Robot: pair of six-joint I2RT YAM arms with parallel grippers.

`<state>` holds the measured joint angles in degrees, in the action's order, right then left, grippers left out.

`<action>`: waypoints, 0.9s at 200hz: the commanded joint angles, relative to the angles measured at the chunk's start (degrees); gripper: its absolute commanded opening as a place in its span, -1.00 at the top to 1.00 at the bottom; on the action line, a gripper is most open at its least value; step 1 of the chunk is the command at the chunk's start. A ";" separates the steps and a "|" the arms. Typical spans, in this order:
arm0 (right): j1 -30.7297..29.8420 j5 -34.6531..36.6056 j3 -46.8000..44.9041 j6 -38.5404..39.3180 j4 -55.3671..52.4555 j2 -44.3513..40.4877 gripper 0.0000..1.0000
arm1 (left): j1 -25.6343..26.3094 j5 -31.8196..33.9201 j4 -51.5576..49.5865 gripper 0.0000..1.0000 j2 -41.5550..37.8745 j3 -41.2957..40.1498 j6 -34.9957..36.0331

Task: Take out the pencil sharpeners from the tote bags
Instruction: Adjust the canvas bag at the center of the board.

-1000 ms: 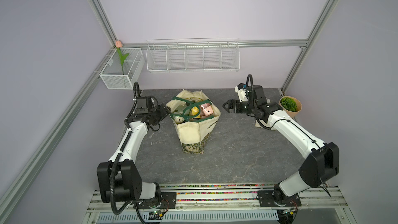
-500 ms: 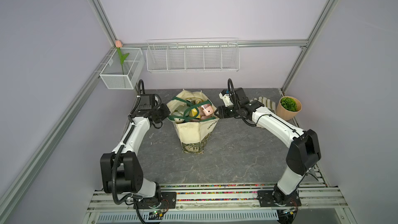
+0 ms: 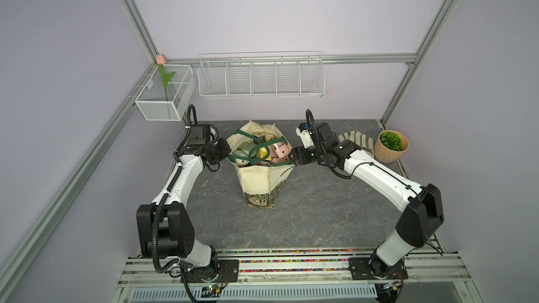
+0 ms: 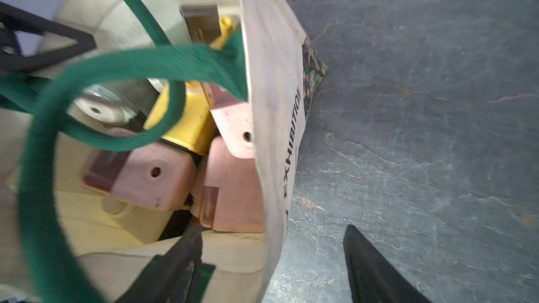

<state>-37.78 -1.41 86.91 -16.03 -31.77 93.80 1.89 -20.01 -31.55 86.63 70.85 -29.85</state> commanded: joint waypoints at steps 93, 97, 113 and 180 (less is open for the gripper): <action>-10.03 10.64 43.71 31.36 -22.51 24.44 -0.49 | 0.92 -5.36 3.47 1.00 -5.52 -0.45 1.55; -10.19 10.36 44.49 33.27 -23.56 24.98 -0.50 | 0.94 -5.38 3.51 1.00 -5.51 -0.45 1.55; -10.50 10.02 45.57 40.26 -26.33 26.45 -0.53 | 0.98 -5.53 3.60 1.00 -5.45 -0.39 1.54; -12.31 21.14 47.24 54.23 -16.34 33.29 -0.54 | 1.10 -5.21 3.44 1.00 -4.67 -0.36 2.03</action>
<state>-48.77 14.13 132.68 30.06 -52.95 123.20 3.01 -23.66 -30.68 84.09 69.80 -29.34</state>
